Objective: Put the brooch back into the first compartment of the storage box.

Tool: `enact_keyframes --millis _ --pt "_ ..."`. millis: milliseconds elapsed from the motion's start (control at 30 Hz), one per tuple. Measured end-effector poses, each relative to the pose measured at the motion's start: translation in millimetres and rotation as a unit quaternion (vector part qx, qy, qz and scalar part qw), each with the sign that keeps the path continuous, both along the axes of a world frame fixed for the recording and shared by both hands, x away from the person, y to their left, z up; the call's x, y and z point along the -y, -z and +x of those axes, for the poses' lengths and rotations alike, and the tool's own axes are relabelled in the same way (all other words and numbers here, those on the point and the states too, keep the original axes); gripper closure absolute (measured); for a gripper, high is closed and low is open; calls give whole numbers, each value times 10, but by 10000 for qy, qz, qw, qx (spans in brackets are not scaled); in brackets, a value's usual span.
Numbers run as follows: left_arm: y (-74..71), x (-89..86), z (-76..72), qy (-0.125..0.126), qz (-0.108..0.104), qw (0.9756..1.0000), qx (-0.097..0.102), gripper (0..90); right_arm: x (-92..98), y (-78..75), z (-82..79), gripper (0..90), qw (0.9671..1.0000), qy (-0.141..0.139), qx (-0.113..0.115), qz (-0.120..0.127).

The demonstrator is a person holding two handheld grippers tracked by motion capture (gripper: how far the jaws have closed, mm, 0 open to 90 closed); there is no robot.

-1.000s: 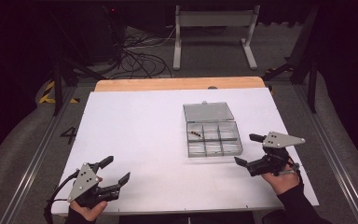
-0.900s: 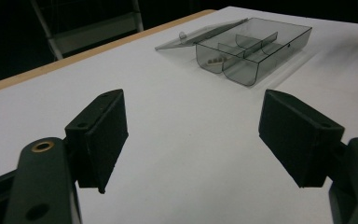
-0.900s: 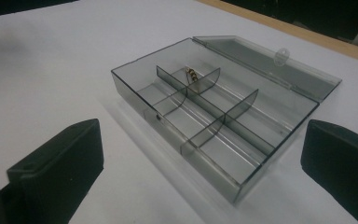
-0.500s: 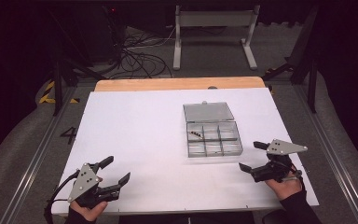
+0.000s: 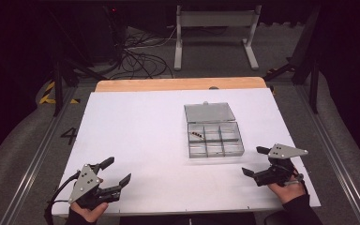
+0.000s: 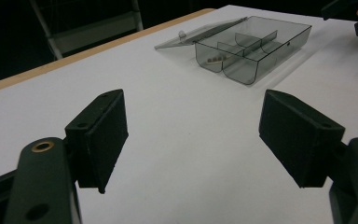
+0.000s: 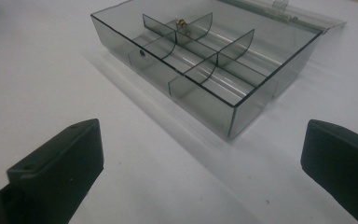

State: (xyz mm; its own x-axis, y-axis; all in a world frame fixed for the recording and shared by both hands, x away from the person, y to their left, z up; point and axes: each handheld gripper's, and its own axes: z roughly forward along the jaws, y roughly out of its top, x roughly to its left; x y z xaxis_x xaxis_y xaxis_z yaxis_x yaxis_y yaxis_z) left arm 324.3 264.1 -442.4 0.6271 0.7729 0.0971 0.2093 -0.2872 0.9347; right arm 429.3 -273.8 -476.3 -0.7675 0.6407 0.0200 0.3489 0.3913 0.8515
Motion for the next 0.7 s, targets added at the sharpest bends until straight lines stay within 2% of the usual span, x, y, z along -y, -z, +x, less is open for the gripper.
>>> enact_keyframes --millis 167,400,700 --pt "2 -1 2 4 20 10000 -4 242 -1 36 -1 0 9999 22 -57 -81" --pt "4 6 3 2 123 9999 33 242 4 31 10 0 10000 85 -30 -1" --pt "10 7 9 14 56 10000 -29 240 7 8 -14 0 9999 84 138 32"
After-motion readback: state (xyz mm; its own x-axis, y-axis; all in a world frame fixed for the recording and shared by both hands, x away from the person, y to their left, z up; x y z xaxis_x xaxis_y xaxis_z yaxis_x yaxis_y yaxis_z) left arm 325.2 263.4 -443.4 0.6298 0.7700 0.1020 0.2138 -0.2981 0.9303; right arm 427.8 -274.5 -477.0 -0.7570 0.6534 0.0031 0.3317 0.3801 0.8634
